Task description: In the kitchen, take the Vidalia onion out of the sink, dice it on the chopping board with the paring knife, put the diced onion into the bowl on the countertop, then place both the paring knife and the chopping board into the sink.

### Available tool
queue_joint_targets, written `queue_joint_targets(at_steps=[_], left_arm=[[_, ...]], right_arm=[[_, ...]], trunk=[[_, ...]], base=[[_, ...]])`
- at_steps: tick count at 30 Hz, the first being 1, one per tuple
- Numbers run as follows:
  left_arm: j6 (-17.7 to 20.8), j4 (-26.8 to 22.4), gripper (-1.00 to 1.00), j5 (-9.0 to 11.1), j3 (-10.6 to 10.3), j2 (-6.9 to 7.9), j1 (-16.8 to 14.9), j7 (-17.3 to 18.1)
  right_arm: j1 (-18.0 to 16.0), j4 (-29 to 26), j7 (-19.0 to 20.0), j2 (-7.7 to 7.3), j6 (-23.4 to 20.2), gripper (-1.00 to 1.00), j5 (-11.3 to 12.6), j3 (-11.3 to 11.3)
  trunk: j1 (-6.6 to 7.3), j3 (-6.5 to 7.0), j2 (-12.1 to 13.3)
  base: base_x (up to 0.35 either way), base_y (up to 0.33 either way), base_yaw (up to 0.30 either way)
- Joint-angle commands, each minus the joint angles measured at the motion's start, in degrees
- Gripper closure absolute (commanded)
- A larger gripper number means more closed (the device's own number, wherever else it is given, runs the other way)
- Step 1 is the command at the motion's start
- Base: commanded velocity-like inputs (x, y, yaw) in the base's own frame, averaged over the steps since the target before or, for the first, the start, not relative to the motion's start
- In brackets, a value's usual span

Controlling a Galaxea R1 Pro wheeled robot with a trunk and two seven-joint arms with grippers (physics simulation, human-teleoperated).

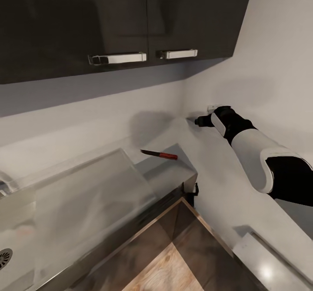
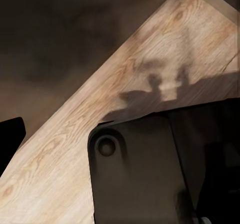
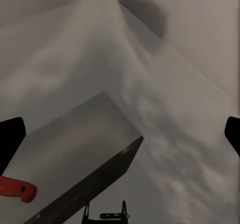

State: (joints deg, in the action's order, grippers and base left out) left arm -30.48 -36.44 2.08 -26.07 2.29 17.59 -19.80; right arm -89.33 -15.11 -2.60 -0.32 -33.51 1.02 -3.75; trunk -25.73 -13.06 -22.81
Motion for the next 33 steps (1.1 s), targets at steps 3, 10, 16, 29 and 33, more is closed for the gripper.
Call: queue_joint_targets(at_steps=[3,10,16,29,33], left_arm=[[-0.02,-0.04,-1.0,0.2,-0.38,0.06,-0.01,-0.43],[-0.07,0.06,-1.0,0.2,-0.38,0.0,-0.01,-0.42],[-0.18,0.13,-1.0,0.2,-0.38,0.0,-0.01,-0.42],[-0.2,0.14,-1.0,0.2,-0.38,0.0,-0.01,-0.42],[-0.2,0.14,-1.0,0.2,-0.38,0.01,-0.01,-0.42]], right_arm=[[-0.05,0.42,-0.13,-0.03,-0.31,-1.0,0.12,-0.39],[-0.01,0.84,-0.13,0.0,-0.25,-1.0,0.12,-0.39],[-0.04,0.86,-0.13,0.05,-0.27,-1.0,0.12,-0.39],[0.01,0.94,-0.13,0.06,-0.24,-1.0,0.12,-0.39],[0.02,0.95,-0.13,0.06,-0.24,-1.0,0.12,-0.39]], trunk=[[-0.05,-0.1,-0.1],[-0.05,-0.1,-0.1],[-0.05,-0.1,-0.1],[-0.05,-0.1,-0.1],[-0.05,-0.1,-0.1]], base=[[0.142,-0.164,0.0],[0.102,-0.136,0.0],[0.013,-0.024,0.003],[0.001,-0.002,0.207],[0.0,0.0,0.27]])
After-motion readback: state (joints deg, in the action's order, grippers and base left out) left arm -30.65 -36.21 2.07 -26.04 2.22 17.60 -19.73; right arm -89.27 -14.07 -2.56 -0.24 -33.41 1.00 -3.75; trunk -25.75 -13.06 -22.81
